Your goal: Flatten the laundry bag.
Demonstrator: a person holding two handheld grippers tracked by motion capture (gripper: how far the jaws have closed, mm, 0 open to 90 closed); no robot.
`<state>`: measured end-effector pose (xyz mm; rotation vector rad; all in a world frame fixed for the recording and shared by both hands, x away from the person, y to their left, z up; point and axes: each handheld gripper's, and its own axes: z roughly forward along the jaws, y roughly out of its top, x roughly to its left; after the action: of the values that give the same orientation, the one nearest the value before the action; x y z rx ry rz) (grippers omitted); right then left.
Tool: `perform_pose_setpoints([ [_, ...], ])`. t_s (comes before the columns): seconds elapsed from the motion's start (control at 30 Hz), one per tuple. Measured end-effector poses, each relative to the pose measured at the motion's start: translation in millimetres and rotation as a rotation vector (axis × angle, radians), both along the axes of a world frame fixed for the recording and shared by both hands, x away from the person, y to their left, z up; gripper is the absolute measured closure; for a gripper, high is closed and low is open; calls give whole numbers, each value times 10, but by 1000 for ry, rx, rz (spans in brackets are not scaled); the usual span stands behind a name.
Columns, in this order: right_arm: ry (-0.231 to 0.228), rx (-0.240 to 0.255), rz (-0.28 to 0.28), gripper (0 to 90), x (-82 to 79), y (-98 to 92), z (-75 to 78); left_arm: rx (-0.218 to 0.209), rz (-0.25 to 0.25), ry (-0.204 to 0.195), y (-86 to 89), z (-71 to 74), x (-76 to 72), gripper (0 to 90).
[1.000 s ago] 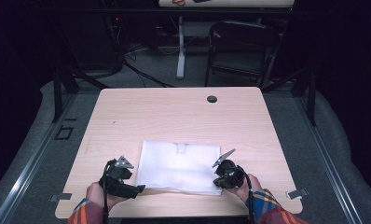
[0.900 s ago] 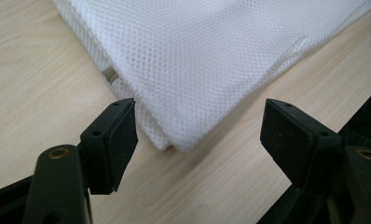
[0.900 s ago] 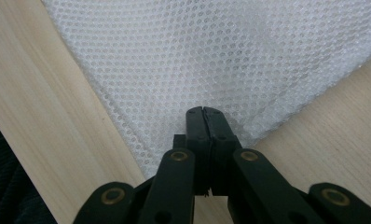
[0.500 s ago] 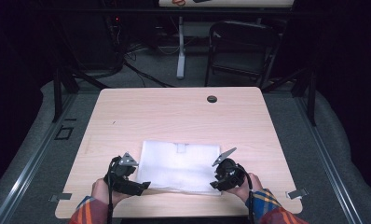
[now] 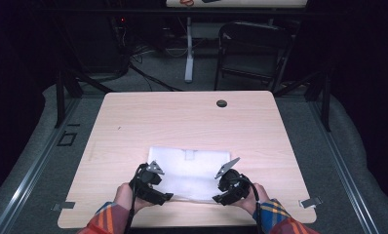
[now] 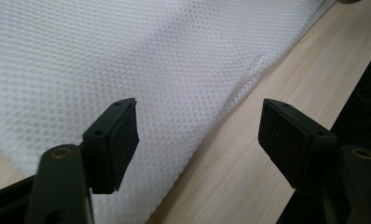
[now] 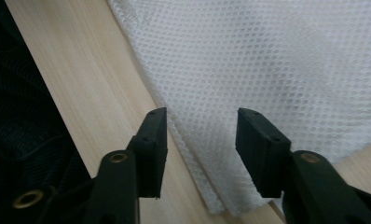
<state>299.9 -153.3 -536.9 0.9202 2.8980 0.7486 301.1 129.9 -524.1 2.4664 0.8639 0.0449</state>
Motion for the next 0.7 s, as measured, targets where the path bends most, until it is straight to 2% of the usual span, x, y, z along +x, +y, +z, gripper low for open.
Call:
perform_pose_setpoints([
  [0.07,5,-19,4,548,-1,30,-28,7,-13,1,-66,-24,23,309],
  [0.23,10,-24,15,540,4,73,-59,17,-48,14,-182,-83,101,360],
  [0.3,10,-34,9,580,10,106,-89,19,-61,25,-218,-110,118,394],
  [0.4,12,-77,15,602,23,145,-127,26,-83,45,-277,-155,127,442],
  [0.5,6,-80,11,629,24,151,-135,34,-100,58,-308,-198,116,485],
  [0.63,2,-81,2,682,31,141,-146,75,-104,67,-334,-252,98,574],
  [0.7,-5,-85,-1,706,30,135,-147,88,-114,56,-356,-273,74,607],
])
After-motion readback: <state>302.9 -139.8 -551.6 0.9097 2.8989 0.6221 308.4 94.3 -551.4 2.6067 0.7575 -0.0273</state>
